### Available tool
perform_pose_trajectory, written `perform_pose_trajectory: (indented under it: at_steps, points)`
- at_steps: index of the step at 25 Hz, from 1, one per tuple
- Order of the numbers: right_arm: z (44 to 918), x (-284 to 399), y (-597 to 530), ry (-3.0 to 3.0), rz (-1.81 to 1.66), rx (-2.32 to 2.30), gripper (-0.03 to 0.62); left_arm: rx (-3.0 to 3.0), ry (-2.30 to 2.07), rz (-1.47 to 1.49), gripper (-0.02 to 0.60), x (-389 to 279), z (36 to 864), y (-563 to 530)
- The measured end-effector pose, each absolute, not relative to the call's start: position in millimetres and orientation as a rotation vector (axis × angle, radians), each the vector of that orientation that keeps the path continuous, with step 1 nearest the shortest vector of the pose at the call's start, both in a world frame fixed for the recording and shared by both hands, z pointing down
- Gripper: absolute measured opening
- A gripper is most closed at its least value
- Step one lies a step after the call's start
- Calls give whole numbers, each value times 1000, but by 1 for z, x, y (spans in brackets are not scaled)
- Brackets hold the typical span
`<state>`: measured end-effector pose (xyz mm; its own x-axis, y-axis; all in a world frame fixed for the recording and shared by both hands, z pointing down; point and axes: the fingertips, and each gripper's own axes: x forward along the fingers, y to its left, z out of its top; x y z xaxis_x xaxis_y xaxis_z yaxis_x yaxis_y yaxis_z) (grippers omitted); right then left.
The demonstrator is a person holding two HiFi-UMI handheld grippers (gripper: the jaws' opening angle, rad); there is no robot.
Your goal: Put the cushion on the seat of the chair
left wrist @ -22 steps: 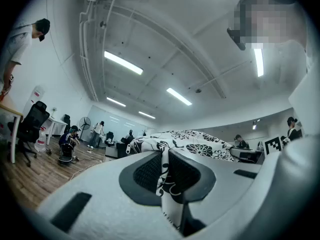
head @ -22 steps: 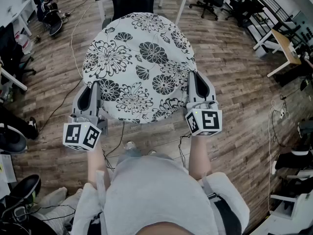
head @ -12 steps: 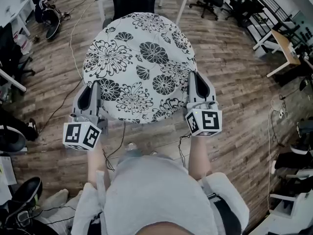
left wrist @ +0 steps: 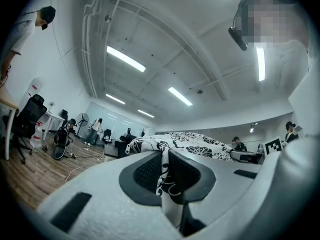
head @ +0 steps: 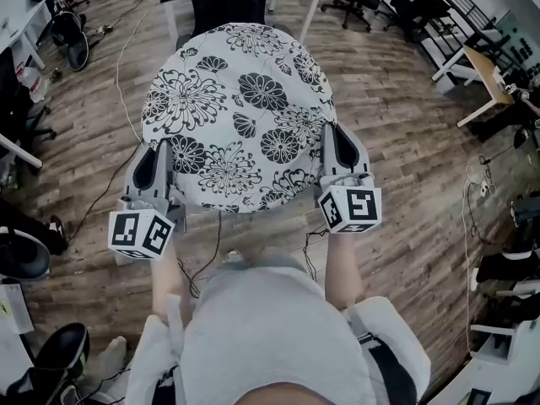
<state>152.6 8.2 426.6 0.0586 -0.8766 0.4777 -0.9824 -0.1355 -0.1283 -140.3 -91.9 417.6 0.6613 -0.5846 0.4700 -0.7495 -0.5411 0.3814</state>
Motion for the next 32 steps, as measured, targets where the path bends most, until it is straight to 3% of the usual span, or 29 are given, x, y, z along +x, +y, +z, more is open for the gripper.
perform_pose_trajectory:
  at_steps: [32]
  points:
    - [447,162,7,-2027,685,2118,15,2360,-1125,392,34,-135,411,-81]
